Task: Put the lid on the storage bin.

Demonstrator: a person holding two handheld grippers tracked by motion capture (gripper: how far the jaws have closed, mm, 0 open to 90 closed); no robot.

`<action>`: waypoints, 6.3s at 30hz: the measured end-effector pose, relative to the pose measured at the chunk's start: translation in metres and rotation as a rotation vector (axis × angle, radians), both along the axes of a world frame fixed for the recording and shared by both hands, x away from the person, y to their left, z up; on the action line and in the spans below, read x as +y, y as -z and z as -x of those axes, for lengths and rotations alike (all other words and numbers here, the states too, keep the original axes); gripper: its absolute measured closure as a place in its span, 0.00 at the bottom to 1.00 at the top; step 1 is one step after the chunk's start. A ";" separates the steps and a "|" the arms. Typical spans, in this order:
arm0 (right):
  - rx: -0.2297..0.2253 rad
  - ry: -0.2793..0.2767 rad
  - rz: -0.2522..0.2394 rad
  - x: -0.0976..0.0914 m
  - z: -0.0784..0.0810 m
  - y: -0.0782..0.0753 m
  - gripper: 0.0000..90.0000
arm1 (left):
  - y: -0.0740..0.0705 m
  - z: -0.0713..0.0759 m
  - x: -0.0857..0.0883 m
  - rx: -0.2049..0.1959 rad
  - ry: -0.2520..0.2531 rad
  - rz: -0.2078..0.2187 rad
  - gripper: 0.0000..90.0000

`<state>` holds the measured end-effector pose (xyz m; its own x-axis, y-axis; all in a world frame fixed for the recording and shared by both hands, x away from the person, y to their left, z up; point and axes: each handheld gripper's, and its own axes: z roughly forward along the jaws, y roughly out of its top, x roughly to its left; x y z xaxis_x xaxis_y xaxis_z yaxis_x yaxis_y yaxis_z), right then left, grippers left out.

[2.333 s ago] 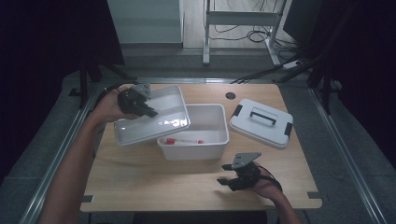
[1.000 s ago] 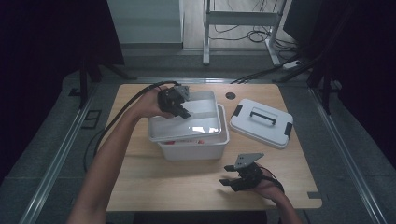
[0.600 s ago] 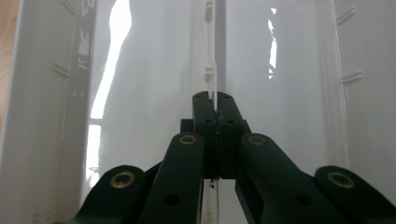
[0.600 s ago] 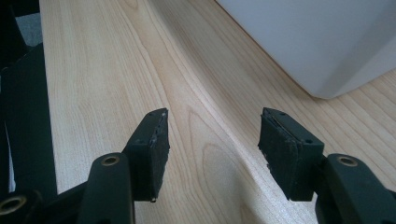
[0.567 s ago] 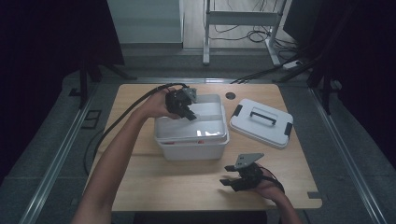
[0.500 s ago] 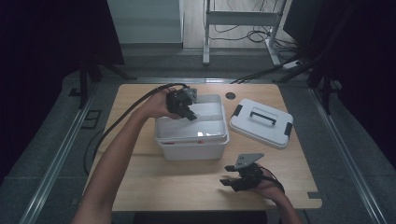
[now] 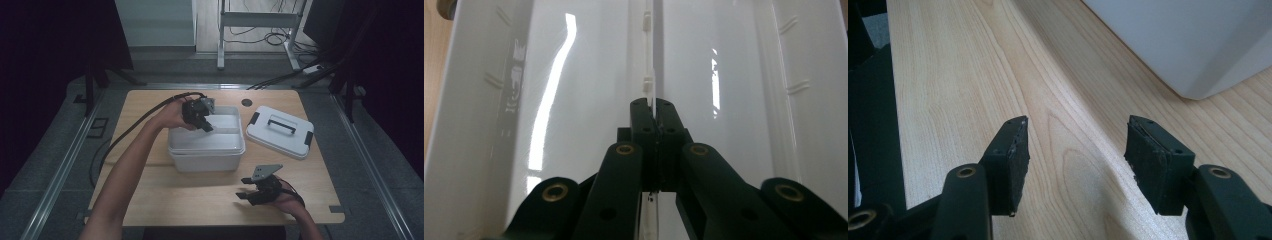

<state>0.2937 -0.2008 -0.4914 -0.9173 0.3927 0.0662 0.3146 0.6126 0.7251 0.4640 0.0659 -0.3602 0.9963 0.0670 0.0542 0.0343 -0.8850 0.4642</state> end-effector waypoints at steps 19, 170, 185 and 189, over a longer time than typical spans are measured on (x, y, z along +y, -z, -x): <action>-0.001 0.000 0.004 -0.001 0.000 0.001 0.47 | 0.008 -0.002 -0.001 0.007 0.007 0.001 0.96; -0.061 0.298 0.454 -0.106 -0.225 -0.041 0.92 | 0.075 0.048 0.201 0.120 -0.383 0.139 0.62; -0.117 0.293 0.455 -0.114 -0.209 -0.073 0.93 | 0.075 0.049 0.201 0.114 -0.373 0.143 0.62; -0.149 0.283 0.438 -0.112 -0.200 -0.090 0.93 | 0.075 0.049 0.200 0.114 -0.373 0.142 0.62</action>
